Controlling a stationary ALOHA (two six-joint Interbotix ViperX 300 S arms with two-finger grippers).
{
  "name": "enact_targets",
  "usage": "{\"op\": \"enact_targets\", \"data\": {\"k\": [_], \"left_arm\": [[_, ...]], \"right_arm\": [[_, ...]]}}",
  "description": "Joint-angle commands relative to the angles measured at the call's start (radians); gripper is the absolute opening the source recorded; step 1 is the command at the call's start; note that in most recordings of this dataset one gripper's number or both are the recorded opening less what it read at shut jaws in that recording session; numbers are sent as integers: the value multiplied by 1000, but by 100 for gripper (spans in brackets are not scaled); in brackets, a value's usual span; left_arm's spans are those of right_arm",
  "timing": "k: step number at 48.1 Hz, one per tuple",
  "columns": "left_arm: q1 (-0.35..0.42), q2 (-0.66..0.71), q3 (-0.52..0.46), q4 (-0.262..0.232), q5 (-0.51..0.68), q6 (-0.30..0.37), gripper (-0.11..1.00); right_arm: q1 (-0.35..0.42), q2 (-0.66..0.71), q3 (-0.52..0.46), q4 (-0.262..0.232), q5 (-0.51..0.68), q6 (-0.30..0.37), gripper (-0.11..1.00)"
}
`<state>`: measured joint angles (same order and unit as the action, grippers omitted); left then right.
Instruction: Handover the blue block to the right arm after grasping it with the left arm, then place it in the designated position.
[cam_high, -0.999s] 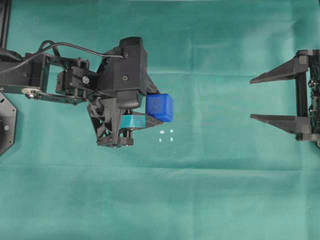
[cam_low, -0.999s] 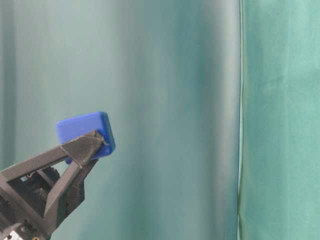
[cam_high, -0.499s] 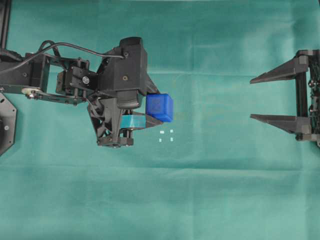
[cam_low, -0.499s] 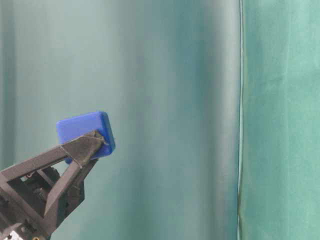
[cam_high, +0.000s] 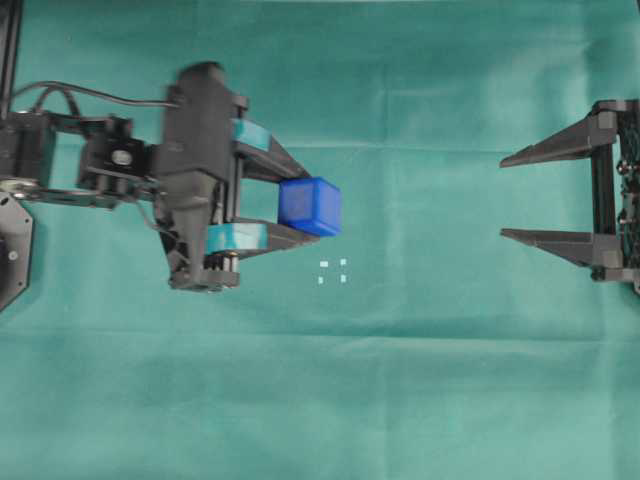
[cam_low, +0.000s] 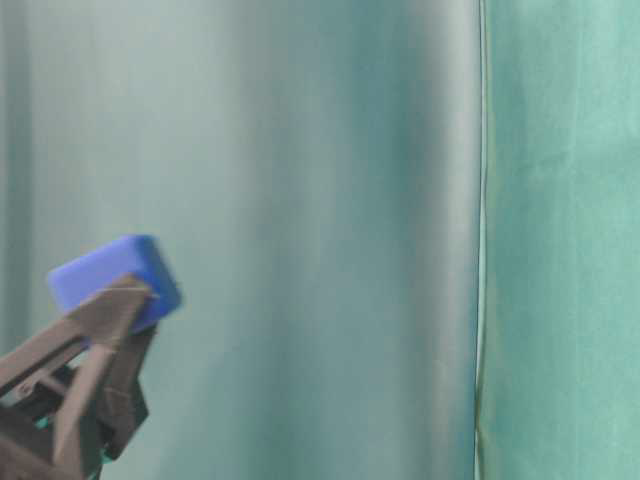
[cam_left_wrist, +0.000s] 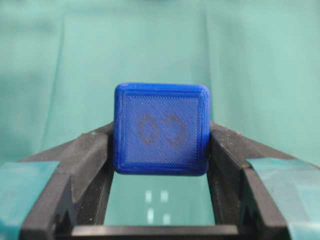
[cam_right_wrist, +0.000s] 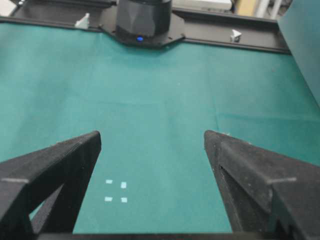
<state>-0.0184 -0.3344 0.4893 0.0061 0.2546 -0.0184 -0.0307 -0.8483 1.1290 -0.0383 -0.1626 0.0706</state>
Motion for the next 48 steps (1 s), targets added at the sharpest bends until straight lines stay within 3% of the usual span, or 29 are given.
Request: {"op": "enact_targets", "data": {"k": [1,12,48], "left_arm": [[-5,-44,32,3,-120,2,47],[-5,-75,130,-3,-301,-3,47],[-3,-71,137,-6,-304,-6,47]], "right_arm": [[-2,5,-23,-8,-8,-2,94],[-2,3,-25,-21,-14,-2,94],[-2,2,-46,-54,-11,-2,94]]}}
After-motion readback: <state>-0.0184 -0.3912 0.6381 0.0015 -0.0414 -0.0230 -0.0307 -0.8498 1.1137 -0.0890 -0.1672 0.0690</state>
